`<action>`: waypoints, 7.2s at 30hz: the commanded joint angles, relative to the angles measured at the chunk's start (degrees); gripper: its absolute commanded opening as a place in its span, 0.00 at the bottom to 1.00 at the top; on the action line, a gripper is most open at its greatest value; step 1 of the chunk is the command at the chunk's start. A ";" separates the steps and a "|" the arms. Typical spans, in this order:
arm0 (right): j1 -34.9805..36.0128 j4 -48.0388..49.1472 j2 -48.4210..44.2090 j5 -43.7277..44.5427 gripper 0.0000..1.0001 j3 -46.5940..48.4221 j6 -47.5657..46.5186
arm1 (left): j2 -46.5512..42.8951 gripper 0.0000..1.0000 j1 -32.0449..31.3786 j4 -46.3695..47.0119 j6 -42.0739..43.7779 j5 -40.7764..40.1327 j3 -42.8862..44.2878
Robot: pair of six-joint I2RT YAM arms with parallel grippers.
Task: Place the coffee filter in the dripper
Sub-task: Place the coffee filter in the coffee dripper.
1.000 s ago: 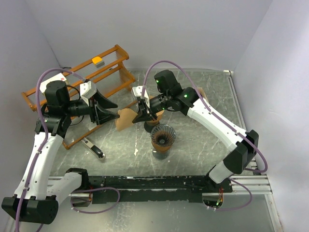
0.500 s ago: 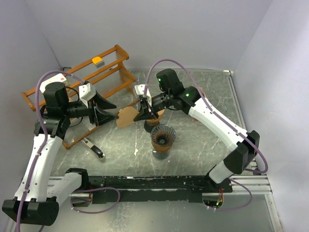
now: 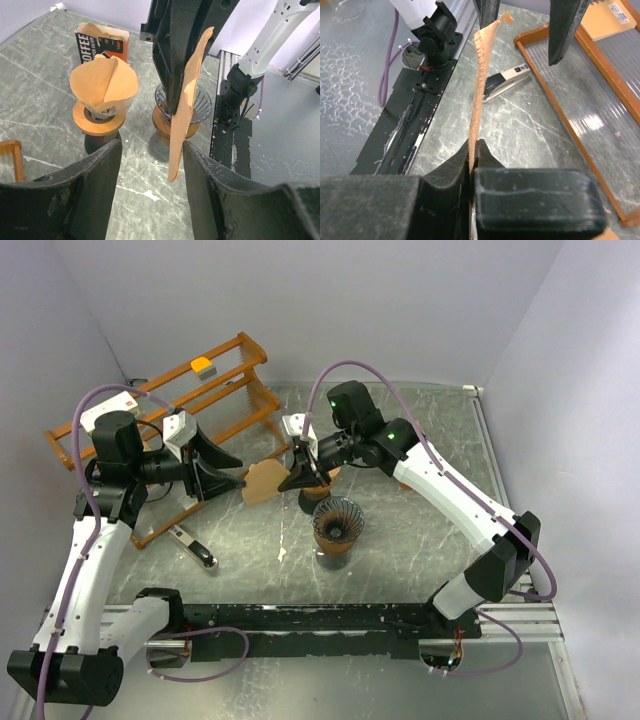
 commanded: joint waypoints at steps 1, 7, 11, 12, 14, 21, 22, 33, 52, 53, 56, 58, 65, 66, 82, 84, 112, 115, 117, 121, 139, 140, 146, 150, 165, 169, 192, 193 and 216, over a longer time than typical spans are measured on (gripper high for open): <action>-0.18 -0.51 -0.78 -1.31 0.00 0.57 -1.01 | 0.06 0.65 0.57 3.51 -2.51 1.55 1.44; 0.01 1.37 -0.49 -1.27 0.00 -0.58 0.56 | 2.60 0.71 0.49 0.10 -1.10 1.11 6.55; 0.64 1.46 -0.11 0.71 0.00 -0.35 1.62 | 3.51 0.74 0.54 0.99 -2.03 -0.51 6.91; 0.83 1.82 -0.31 1.19 0.00 -0.58 1.81 | 3.52 0.75 0.54 1.50 -2.25 -1.01 6.65; 1.24 2.33 -0.43 1.79 0.00 -0.72 2.45 | 3.55 0.76 0.54 2.69 -3.20 -1.90 6.31; 1.64 2.60 -0.78 4.53 0.00 -2.43 2.64 | 4.27 0.78 0.53 -0.66 1.77 -1.10 7.29; 1.64 2.38 -0.59 4.57 0.00 -2.54 2.53 | 4.34 0.79 0.54 -0.74 2.28 -0.76 7.19; 3.30 -1.21 1.34 4.36 0.00 -0.97 -0.76 | 5.22 0.87 0.54 1.74 -3.00 -0.10 7.63; 3.62 -0.62 2.52 3.78 0.00 1.28 2.02 | 1.44 0.83 0.65 -5.90 2.87 0.43 6.93; 3.61 -0.69 2.72 3.67 0.00 1.44 1.79 | 1.20 0.82 0.63 -5.29 2.16 0.36 6.48; 3.67 -1.26 3.11 2.84 0.00 1.91 1.24 | 1.02 0.80 0.71 -5.14 2.07 -1.94 6.04; 3.89 -1.75 3.18 2.93 0.00 2.03 0.86 | 1.00 0.79 0.71 -4.97 2.10 -2.54 5.90; 4.10 -1.64 2.39 3.09 0.00 1.40 0.19 | 1.21 0.77 0.76 -3.19 0.92 -2.21 4.55; 4.11 -1.53 2.31 3.22 0.00 1.32 0.24 | 1.20 0.76 0.72 -3.19 1.05 -2.04 4.45; 4.12 0.29 3.12 6.21 0.00 1.69 2.02 | 1.02 0.78 0.80 -2.32 0.02 2.39 3.54; 4.16 -0.01 2.54 7.13 0.00 0.99 0.94 | 0.94 0.79 1.07 -2.61 -0.20 2.26 4.29; 4.88 -1.53 2.72 7.49 0.00 2.44 0.55 | -0.17 0.81 4.49 5.83 -8.18 0.68 -0.62; 4.86 -1.54 3.25 8.00 0.00 3.05 1.24 | -0.44 0.80 4.49 6.06 -8.53 1.45 -0.73; 4.86 -1.01 3.43 8.86 0.00 3.22 2.55 | -0.47 0.80 4.49 6.47 -8.93 2.31 -0.83; 4.84 -0.29 3.62 9.46 0.00 3.24 3.66 | -0.69 0.78 4.49 7.25 -9.80 3.60 -1.01; 4.86 -0.26 5.97 10.51 0.00 5.23 6.49 | -1.02 0.78 4.34 6.46 -8.30 5.80 -1.72; 4.81 -0.17 6.04 10.61 0.00 5.32 6.80 | -1.00 0.78 4.32 6.48 -8.31 6.02 -1.77; 4.83 -0.31 6.62 10.62 0.00 6.24 7.64 | -1.22 0.79 4.31 5.83 -7.35 6.20 -2.05; 4.81 -0.63 6.68 9.44 0.00 6.73 7.42 | -1.04 0.78 4.14 4.91 -5.80 5.31 -2.07; 4.80 -11.21 2.47 7.67 0.00 4.02 -11.24 | -1.83 0.84 4.62 -2.64 -0.88 -0.58 3.62; 4.80 -13.15 2.86 6.47 0.00 5.14 -13.66 | -1.97 0.84 4.61 -3.19 -0.73 -1.31 3.79; 4.90 -8.56 6.84 4.52 0.00 9.14 -3.33 | -2.79 0.83 4.03 -1.87 -1.87 6.63 0.22; 4.91 -8.76 6.86 4.46 0.00 9.13 -3.60 | -2.84 0.83 4.01 -2.04 -1.66 6.45 0.26; 5.08 -13.57 7.33 3.52 0.00 9.54 -7.86 | -1.54 0.82 4.11 -8.27 4.57 2.64 5.59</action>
